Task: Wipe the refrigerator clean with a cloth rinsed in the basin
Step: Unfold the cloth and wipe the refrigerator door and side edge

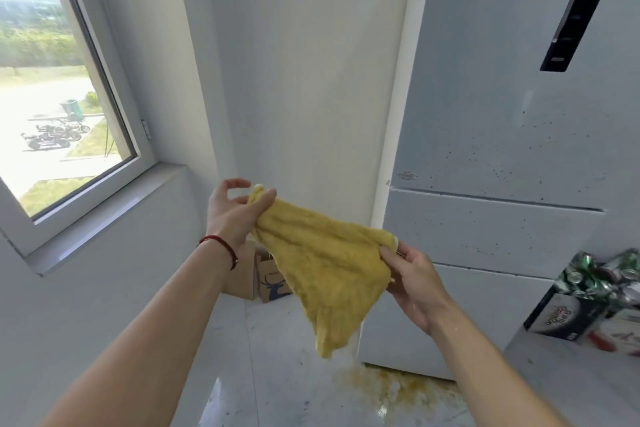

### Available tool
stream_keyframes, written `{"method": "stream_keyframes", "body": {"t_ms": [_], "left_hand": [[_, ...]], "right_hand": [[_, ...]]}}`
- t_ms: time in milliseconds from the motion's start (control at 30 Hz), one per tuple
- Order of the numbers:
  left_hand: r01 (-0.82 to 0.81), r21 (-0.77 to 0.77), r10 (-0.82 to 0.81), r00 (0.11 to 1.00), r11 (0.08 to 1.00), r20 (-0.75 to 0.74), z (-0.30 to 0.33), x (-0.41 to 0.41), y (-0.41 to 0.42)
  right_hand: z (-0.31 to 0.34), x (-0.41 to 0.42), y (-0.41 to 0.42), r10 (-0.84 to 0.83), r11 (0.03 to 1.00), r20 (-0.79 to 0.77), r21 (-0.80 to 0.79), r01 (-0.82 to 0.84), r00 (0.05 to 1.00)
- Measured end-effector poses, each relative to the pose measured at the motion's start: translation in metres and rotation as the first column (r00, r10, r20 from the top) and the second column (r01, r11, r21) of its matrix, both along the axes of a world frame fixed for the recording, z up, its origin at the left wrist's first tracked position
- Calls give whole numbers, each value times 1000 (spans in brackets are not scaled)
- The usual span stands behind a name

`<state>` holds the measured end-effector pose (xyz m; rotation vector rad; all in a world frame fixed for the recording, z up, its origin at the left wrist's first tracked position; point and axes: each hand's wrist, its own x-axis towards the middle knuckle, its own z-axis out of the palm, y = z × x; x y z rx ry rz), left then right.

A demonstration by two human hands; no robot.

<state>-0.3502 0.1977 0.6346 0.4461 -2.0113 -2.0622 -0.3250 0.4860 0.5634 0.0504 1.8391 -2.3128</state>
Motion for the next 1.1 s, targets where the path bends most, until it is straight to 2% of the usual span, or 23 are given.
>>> {"method": "stream_keyframes", "body": {"t_ms": [33,67,100,133,200,300,367,400,467,500,600,700,733,767,800,833,867,900,933,1000,1100], "left_hand": [[74,150,-91,990,986,111,-13,2,-4],[188,391,-294,928,901,230,-34,8,1],[276,553,-494,818,786,294,-62,15,10],[323,665,-634,715,674,295,-87,27,24],[388,726,-745,618,567,252,-119,49,43],[479,662,-734,660,576,161,-133,50,38],[560,620,-752,655,549,74,-131,40,32],[573,577,-753,647,582,117,-129,36,36],[573,372,-670,708,731,225,-126,29,45],[541,288,-605,764,790,225,-121,22,48],[358,178,-388,903,916,183,-111,-1,50],[242,-74,-211,933,967,291,-108,-15,59],[229,-88,-194,935,969,298,-106,-20,61],[215,8,-208,935,977,288,-103,-25,61],[218,190,-266,921,957,283,-103,-32,59],[275,365,-387,878,889,282,-102,-37,55],[375,461,-533,800,804,277,-101,-35,52],[475,494,-645,717,729,263,-101,-28,52],[555,498,-719,655,667,233,-104,-24,54],[620,473,-754,636,626,164,-113,-23,57],[593,306,-653,743,745,146,-89,-29,84]], "right_hand": [[4,0,-2,14,999,18,-39,-14,1000],[5,1,-5,43,997,33,-64,-40,999],[4,2,-10,74,993,52,-96,-69,996],[-2,2,-12,103,987,81,-133,-92,991],[-8,4,-7,146,975,145,-191,-117,979],[-15,3,25,208,959,179,-232,-164,962],[-20,0,38,207,973,223,-148,-177,953],[-21,-3,42,167,986,241,-20,-167,956],[-16,-9,45,64,966,231,231,-119,971],[-12,-12,50,20,954,212,289,-82,977],[0,-10,68,-62,913,148,408,-4,987],[-2,-5,79,-156,889,132,451,80,979],[-5,-6,81,-197,903,127,410,129,972],[-5,-7,83,-243,917,135,356,182,961],[-4,-8,86,-280,927,138,297,230,950],[-1,-9,90,-301,935,143,236,264,943],[2,-9,95,-294,949,154,161,270,943],[5,-8,100,-265,963,165,102,251,950],[9,-8,106,-225,974,168,66,217,960],[16,-8,115,-133,986,159,120,114,978],[25,-2,146,-53,952,137,306,9,989]]}}
